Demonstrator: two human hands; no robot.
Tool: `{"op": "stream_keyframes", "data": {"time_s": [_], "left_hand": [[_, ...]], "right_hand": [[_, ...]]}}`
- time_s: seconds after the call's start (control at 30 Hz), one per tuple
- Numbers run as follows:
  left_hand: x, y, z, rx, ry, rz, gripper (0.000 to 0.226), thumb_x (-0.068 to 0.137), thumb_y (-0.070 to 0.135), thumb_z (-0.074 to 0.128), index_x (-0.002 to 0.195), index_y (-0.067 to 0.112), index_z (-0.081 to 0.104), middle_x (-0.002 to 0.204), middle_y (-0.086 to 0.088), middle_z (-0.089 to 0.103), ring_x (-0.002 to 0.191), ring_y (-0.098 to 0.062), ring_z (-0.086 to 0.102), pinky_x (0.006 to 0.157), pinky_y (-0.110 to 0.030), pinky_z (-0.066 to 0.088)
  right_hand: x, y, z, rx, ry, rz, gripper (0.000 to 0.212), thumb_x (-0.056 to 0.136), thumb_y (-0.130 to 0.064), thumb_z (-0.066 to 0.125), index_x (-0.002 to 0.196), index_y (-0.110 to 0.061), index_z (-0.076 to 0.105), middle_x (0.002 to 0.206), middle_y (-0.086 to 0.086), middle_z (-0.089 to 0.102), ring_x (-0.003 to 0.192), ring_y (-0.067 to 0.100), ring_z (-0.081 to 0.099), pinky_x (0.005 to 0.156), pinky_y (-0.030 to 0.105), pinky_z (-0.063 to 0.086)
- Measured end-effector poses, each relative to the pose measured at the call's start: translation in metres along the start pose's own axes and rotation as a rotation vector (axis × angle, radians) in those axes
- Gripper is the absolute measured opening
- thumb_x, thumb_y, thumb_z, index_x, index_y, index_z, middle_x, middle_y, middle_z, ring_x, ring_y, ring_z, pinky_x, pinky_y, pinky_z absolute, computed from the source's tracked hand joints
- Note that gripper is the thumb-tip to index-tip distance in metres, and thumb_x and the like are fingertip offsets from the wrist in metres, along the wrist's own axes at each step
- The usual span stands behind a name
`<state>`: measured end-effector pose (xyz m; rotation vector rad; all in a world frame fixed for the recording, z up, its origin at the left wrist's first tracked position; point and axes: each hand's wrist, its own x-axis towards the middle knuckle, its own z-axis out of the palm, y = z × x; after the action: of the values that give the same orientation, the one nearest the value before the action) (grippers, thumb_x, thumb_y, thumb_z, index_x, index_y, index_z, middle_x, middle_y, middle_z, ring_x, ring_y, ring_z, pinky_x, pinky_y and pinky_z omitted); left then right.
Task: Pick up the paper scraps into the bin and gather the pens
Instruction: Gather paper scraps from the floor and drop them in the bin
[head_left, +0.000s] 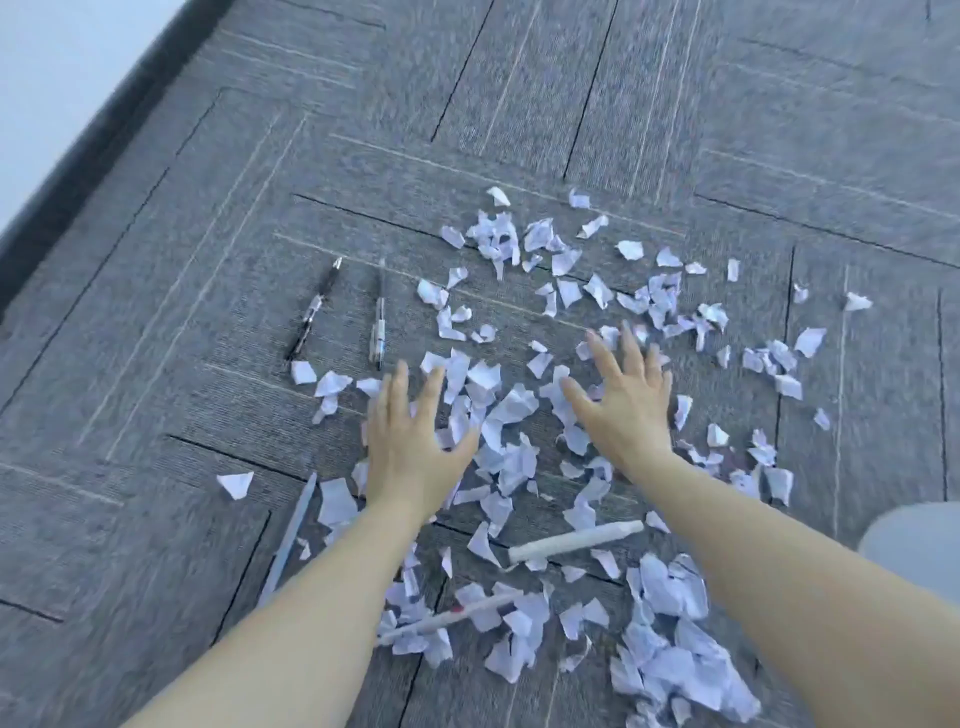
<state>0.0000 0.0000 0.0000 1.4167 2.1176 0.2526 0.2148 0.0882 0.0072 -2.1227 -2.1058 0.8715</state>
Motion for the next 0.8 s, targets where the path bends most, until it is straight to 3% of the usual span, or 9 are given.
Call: {"op": "stream_keyframes", "data": {"time_s": [0.13,0.27,0.3,0.37,0.43,0.5,0.6,0.67,0.8], "left_hand": [[0.02,0.017,0.013,-0.061,0.073,0.24,0.075,0.087,0.052,0.048,0.15,0.033,0.011,0.16,-0.004,0.007,0.146,-0.022,0.002,0.118,-0.042,0.006],[0.017,0.015,0.013,0.04,0.041,0.671,0.053,0.084,0.034,0.048,0.132,0.011,0.052,0.125,-0.006,0.054,0.121,-0.025,0.041,0.102,-0.046,0.037],[0.021,0.011,0.008,0.084,0.081,0.695,0.051,0.083,0.034,0.05,0.128,0.01,0.055,0.121,-0.006,0.056,0.118,-0.026,0.042,0.1,-0.046,0.038],[0.027,0.002,0.004,0.196,0.102,0.654,0.063,0.084,0.048,0.051,0.137,0.014,0.046,0.137,-0.008,0.046,0.132,-0.029,0.032,0.109,-0.049,0.03],[0.024,-0.005,0.006,0.308,-0.021,0.613,0.089,0.081,0.07,0.041,0.15,0.018,0.019,0.158,-0.005,0.016,0.146,-0.028,0.005,0.118,-0.048,0.009],[0.013,-0.009,0.013,0.338,-0.115,0.614,0.105,0.075,0.081,0.033,0.152,0.016,0.002,0.16,-0.002,0.0,0.146,-0.02,-0.01,0.119,-0.044,-0.001],[-0.007,-0.013,0.02,0.267,-0.106,0.563,0.111,0.074,0.079,0.043,0.151,0.01,0.002,0.159,-0.001,0.007,0.146,-0.015,-0.002,0.119,-0.032,-0.002],[-0.018,-0.016,0.023,0.279,-0.043,0.527,0.107,0.076,0.076,0.046,0.15,0.008,0.009,0.155,-0.005,0.023,0.142,-0.02,0.015,0.118,-0.033,0.008],[-0.033,-0.013,0.042,0.299,0.144,0.565,0.072,0.085,0.056,0.043,0.135,0.005,0.041,0.12,-0.008,0.05,0.108,-0.027,0.046,0.094,-0.04,0.037]], "right_hand": [[-0.011,-0.016,0.027,0.049,-0.016,-0.303,0.06,0.093,-0.051,0.045,0.149,-0.034,0.028,0.161,-0.003,0.015,0.149,0.02,-0.004,0.12,0.046,0.005],[-0.033,-0.006,0.024,0.106,-0.053,-0.582,0.051,0.089,-0.041,0.047,0.134,-0.017,0.053,0.141,0.003,0.051,0.133,0.023,0.039,0.108,0.048,0.034],[-0.034,-0.002,0.021,0.07,0.007,-0.618,0.051,0.088,-0.044,0.048,0.131,-0.018,0.054,0.137,0.003,0.053,0.129,0.024,0.043,0.105,0.05,0.037],[-0.032,0.004,0.017,-0.069,0.077,-0.601,0.064,0.084,-0.06,0.048,0.138,-0.028,0.045,0.149,0.004,0.041,0.137,0.029,0.031,0.111,0.053,0.027],[-0.03,0.005,0.02,-0.211,-0.046,-0.567,0.089,0.076,-0.079,0.043,0.15,-0.036,0.02,0.162,0.001,0.012,0.148,0.028,0.005,0.117,0.054,0.007],[-0.033,-0.002,0.031,-0.312,-0.157,-0.647,0.106,0.069,-0.086,0.039,0.153,-0.033,0.005,0.163,0.0,0.0,0.149,0.025,-0.007,0.118,0.054,-0.001],[-0.04,-0.008,0.047,-0.368,-0.157,-0.791,0.111,0.07,-0.081,0.045,0.154,-0.02,0.009,0.161,0.007,0.016,0.148,0.028,0.008,0.12,0.047,0.006],[-0.043,-0.005,0.051,-0.388,-0.098,-0.845,0.102,0.073,-0.075,0.049,0.151,-0.015,0.022,0.151,0.011,0.037,0.139,0.031,0.032,0.115,0.043,0.022],[-0.047,0.0,0.049,-0.385,0.048,-0.955,0.068,0.079,-0.058,0.052,0.127,-0.01,0.048,0.113,0.009,0.06,0.094,0.028,0.058,0.078,0.039,0.048]]}}
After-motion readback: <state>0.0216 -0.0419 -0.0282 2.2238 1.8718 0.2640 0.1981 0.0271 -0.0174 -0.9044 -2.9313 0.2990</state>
